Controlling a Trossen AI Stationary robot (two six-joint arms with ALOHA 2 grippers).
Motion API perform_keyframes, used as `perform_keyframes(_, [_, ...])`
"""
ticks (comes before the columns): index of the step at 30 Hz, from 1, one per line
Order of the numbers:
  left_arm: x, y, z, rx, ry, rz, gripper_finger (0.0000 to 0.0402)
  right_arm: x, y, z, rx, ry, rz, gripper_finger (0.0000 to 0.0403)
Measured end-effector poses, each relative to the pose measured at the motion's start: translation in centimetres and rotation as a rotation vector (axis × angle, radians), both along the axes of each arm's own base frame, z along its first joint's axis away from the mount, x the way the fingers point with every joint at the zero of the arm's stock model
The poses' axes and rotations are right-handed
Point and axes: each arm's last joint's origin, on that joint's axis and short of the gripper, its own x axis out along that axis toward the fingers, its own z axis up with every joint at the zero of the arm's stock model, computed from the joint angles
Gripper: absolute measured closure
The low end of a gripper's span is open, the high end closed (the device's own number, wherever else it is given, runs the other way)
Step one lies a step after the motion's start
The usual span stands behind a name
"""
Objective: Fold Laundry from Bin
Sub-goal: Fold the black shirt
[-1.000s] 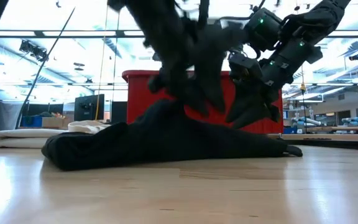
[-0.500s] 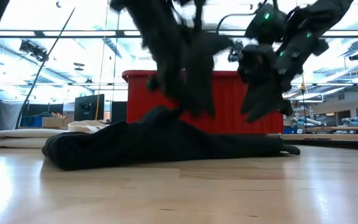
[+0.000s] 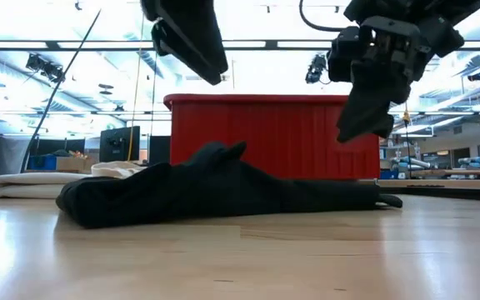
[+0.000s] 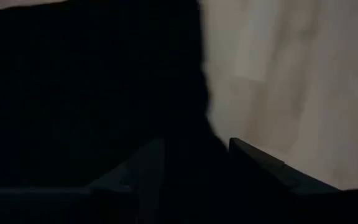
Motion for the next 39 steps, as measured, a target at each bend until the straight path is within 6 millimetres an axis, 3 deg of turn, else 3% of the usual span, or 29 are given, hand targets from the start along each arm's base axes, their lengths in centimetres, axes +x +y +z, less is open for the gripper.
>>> perform_keyframes(4, [-0.8,-3.3,-1.8,0.011,0.061,-0.077,0.0217,0.1,1.4,-1.0,-0.001,0.056,0.013,0.0256])
perform_keyframes(8, [-2.0,-5.8,-2.2,-0.065,0.064,-0.016,0.0217,-0.2,2.3,-1.3,0.027,0.091,0.060,0.0255])
perform_keyframes(12, [-2.9,-7.9,-3.3,-0.048,0.051,0.018,0.0217,-0.5,2.5,-1.4,0.007,0.119,0.021,0.0256])
perform_keyframes(17, [-3.2,-9.9,-6.1,0.029,0.093,-0.005,0.0217,-1.2,2.5,-1.5,-0.063,0.170,-0.010,0.0256])
perform_keyframes(23, [-3.0,-10.0,-9.2,0.040,0.167,0.121,0.0217,-1.6,2.4,-1.6,-0.086,0.209,-0.001,0.0256])
perform_keyframes(33, [-2.8,-9.0,-10.2,0.091,0.183,0.228,0.0217,-1.6,2.4,-1.6,-0.086,0.205,0.000,0.0257])
perform_keyframes(39, [-2.3,-8.9,-12.4,0.093,0.255,0.245,0.0217,-1.5,2.4,-1.6,-0.085,0.196,0.001,0.0257])
